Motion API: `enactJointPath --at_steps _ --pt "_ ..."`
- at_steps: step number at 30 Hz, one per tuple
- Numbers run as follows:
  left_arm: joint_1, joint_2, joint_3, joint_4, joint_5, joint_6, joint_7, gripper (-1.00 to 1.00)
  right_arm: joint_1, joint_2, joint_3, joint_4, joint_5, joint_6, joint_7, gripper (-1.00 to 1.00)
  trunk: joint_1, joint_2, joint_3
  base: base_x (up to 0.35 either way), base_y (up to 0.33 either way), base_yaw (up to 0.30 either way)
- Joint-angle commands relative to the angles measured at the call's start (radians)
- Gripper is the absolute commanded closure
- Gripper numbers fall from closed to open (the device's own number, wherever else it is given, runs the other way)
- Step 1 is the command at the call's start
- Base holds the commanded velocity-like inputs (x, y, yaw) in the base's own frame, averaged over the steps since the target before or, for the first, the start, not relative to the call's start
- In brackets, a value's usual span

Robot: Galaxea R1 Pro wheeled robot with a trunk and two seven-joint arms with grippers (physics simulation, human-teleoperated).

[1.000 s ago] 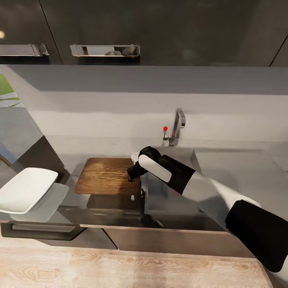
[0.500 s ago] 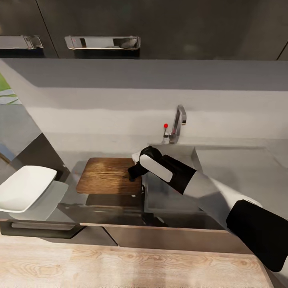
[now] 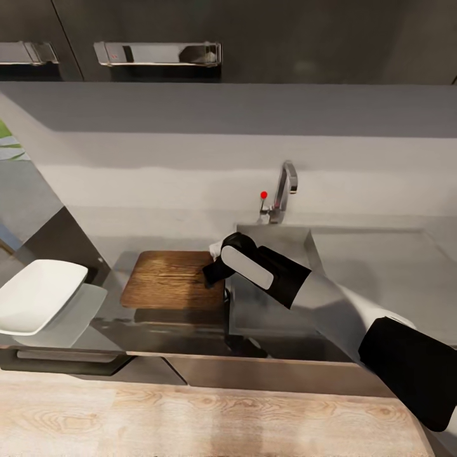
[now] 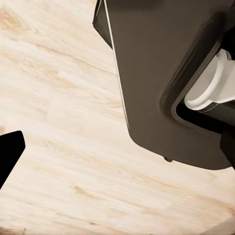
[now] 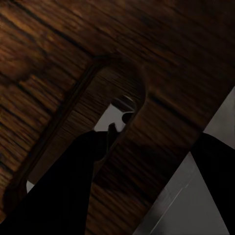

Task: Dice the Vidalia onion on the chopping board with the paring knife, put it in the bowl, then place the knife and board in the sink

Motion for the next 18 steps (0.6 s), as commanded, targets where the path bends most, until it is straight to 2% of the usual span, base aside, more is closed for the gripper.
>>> enactJointPath --at_steps 1,10,18 --pt "-0.001 0.000 0.003 0.003 0.011 -0.005 -0.009 -1.00 -0.001 0.000 0.004 -0.001 -0.011 -0.001 -0.011 1.00 0.001 -0.002 -0.003 0.000 0.000 0.000" --pt "-0.001 0.000 0.003 0.001 0.011 -0.005 -0.009 -1.00 -0.001 0.000 0.012 -0.002 -0.011 -0.001 -0.011 1.00 0.001 -0.002 -0.017 0.000 0.000 0.000" --pt "-0.001 0.001 0.003 0.001 0.011 -0.005 -0.009 -1.00 -0.001 0.002 0.019 -0.002 -0.013 -0.001 -0.011 1.00 0.001 -0.002 -0.019 0.005 0.000 0.000"
